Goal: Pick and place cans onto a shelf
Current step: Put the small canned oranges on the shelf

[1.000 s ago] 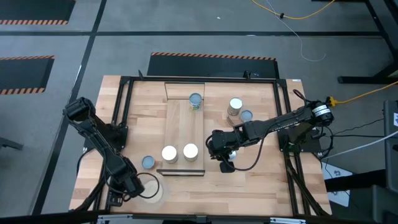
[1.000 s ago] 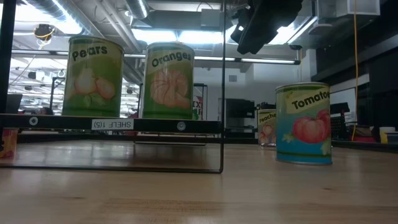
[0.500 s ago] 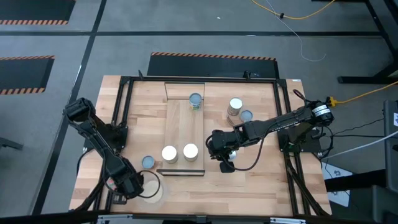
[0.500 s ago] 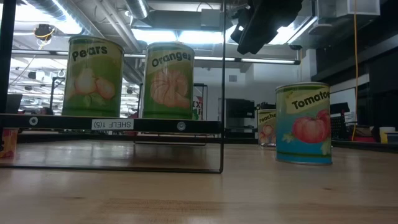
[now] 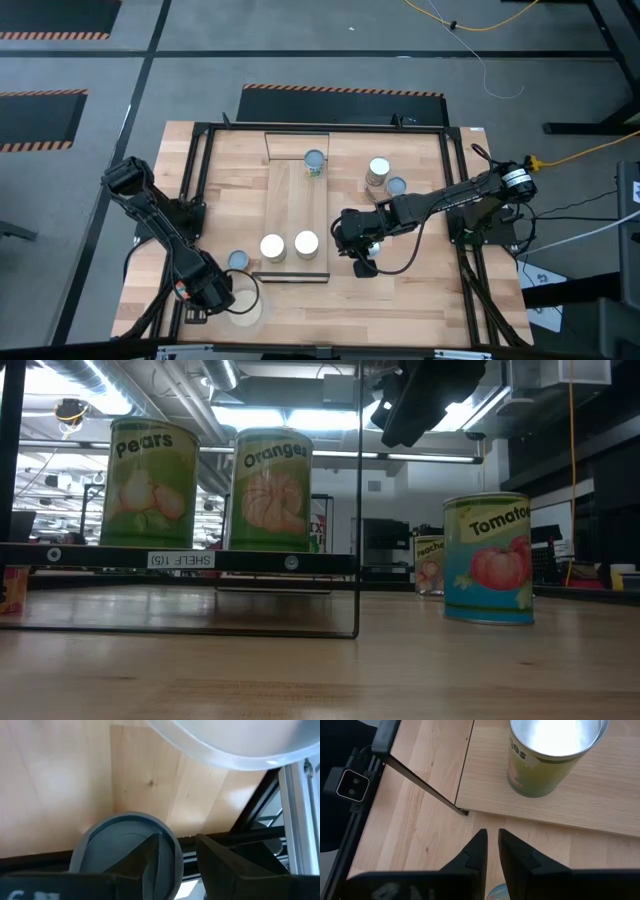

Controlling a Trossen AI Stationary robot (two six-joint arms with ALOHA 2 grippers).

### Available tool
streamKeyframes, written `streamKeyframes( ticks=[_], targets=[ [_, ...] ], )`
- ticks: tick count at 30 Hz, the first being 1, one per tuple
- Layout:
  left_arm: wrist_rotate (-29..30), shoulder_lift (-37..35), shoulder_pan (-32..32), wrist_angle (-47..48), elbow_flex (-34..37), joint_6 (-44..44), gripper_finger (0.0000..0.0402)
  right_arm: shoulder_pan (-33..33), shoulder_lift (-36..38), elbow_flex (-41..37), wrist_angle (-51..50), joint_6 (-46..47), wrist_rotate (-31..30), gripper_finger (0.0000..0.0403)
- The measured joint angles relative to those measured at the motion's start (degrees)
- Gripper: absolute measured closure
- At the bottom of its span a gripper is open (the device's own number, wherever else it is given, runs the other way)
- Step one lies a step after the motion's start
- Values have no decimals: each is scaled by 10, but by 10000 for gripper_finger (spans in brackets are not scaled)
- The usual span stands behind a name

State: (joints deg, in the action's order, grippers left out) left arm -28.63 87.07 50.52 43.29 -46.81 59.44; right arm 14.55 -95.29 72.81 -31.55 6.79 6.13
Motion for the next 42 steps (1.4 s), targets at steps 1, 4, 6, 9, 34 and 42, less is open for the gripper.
streamKeyframes(
  ticks=[1,4,6,9,34,42],
  targets=[
    [-2,0,0,2,0,0,278,0,0,0,0,0,0,351],
    [-3,0,0,15,-1,-2,278,0,0,0,0,0,0,351],
    [-4,0,0,23,-1,-11,278,0,0,0,0,0,0,351],
    [-4,-1,0,32,-2,-19,278,0,0,0,0,0,0,351],
    [4,-1,0,58,-2,-14,385,0,0,0,0,0,0,351],
    [4,-1,0,59,-2,-12,392,0,0,0,0,0,0,351]
  ],
)
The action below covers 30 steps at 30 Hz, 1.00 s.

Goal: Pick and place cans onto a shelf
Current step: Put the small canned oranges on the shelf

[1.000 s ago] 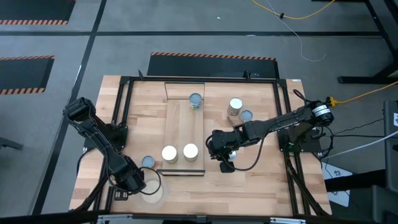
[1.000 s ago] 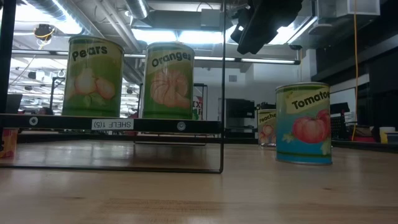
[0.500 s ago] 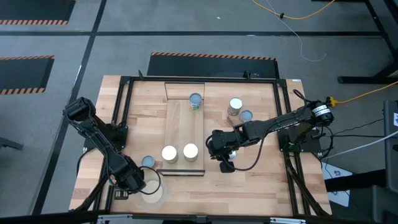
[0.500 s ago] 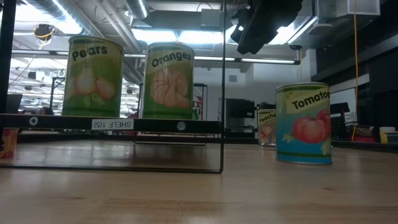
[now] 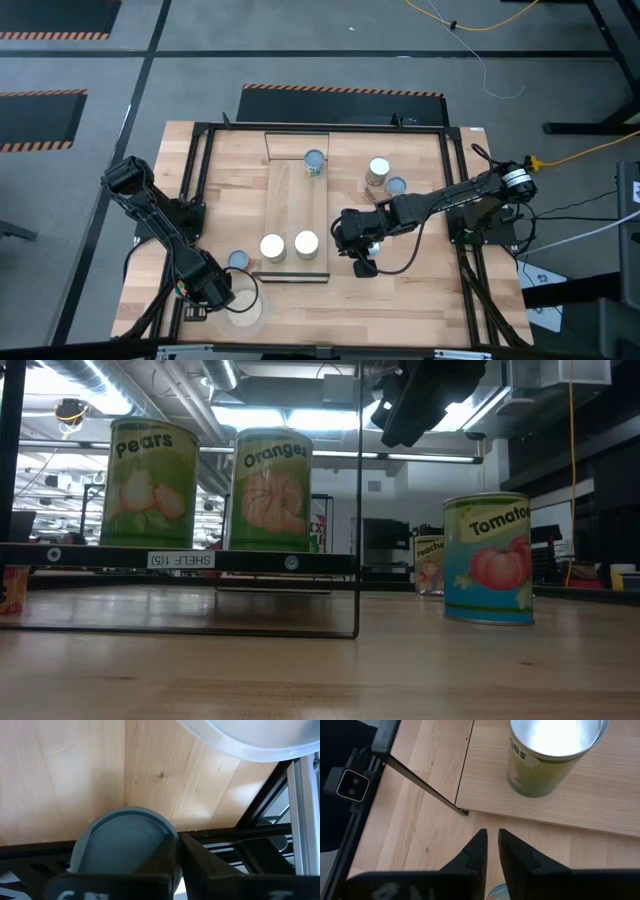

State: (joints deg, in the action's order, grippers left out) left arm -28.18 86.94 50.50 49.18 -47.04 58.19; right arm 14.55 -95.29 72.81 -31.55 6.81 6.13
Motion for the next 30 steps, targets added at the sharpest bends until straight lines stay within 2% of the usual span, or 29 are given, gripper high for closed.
streamKeyframes(
  ticks=[4,16,30],
  targets=[
    [10,1,1,9,-12,-2,397,0,0,0,0,0,0,351],
    [133,1,0,122,-96,-27,399,0,0,0,0,0,0,351],
    [268,1,-54,242,-171,-89,400,0,0,0,0,0,0,351]
  ],
)
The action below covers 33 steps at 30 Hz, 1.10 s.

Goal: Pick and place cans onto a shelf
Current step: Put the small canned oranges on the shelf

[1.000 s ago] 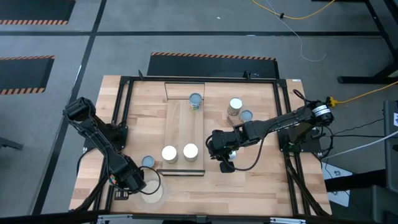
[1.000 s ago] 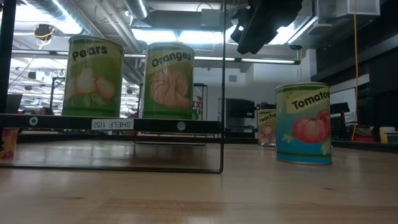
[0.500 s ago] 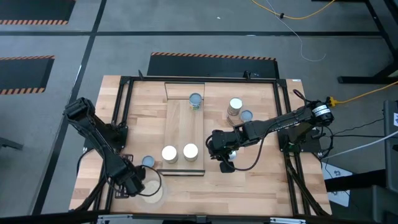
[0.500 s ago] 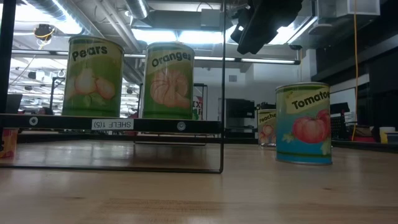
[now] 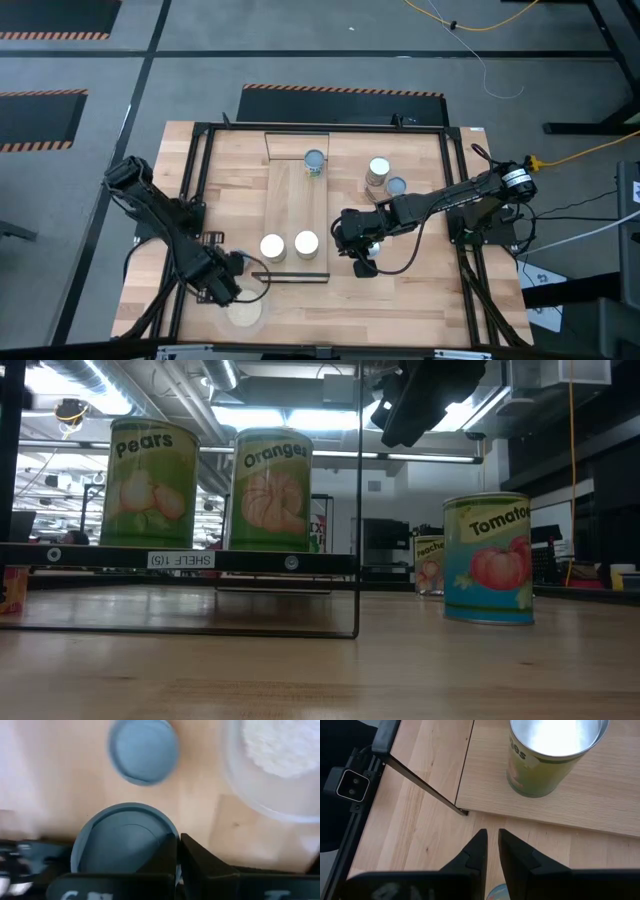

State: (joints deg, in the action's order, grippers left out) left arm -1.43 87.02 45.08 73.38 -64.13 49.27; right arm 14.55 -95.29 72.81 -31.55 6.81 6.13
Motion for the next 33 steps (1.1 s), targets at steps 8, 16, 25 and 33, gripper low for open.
streamKeyframes(
  ticks=[8,16,25,33],
  targets=[
    [91,-39,-44,32,-29,-51,401,0,0,0,0,0,0,351],
    [194,-127,-108,33,-53,-169,401,0,0,0,0,0,0,351],
    [219,-220,-251,-6,-54,-376,401,0,0,0,5,0,0,351],
    [120,-235,-411,-126,-54,-612,401,0,0,0,11,2,0,351]
  ],
)
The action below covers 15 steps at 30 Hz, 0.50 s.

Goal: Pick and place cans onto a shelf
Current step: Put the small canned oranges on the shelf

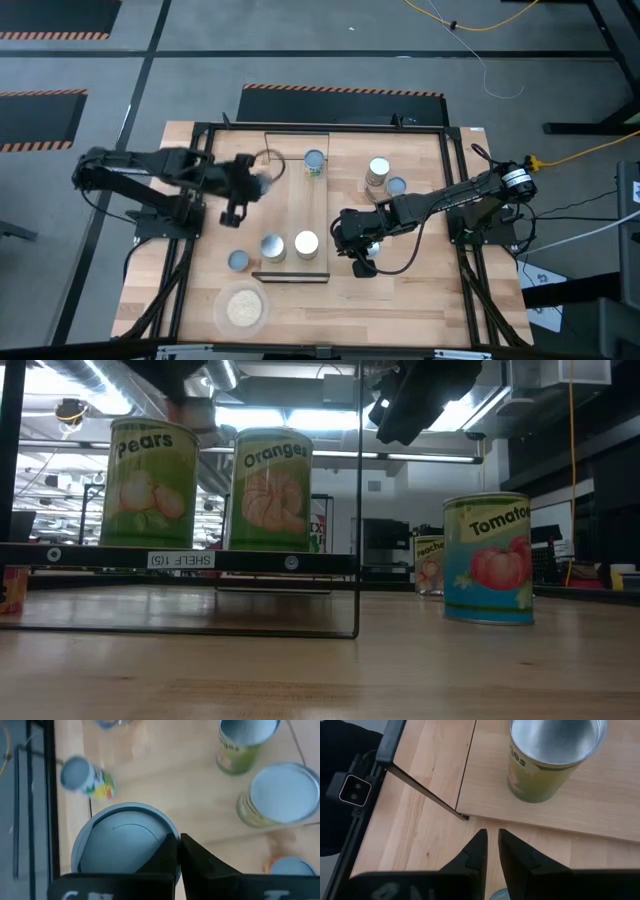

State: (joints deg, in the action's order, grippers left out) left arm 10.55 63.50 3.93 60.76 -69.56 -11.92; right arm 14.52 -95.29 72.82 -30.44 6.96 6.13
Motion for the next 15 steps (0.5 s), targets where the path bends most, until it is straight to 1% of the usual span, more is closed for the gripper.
streamKeyframes(
  ticks=[4,8,12,15],
  targets=[
    [-98,14,-85,-47,0,-92,401,0,0,0,0,0,0,351],
    [-185,35,-171,-69,0,-153,401,0,0,0,0,0,0,351],
    [-251,61,-245,-73,0,-200,401,0,0,0,0,0,0,351],
    [-292,86,-289,-80,0,-230,401,0,0,0,0,0,0,351]
  ],
)
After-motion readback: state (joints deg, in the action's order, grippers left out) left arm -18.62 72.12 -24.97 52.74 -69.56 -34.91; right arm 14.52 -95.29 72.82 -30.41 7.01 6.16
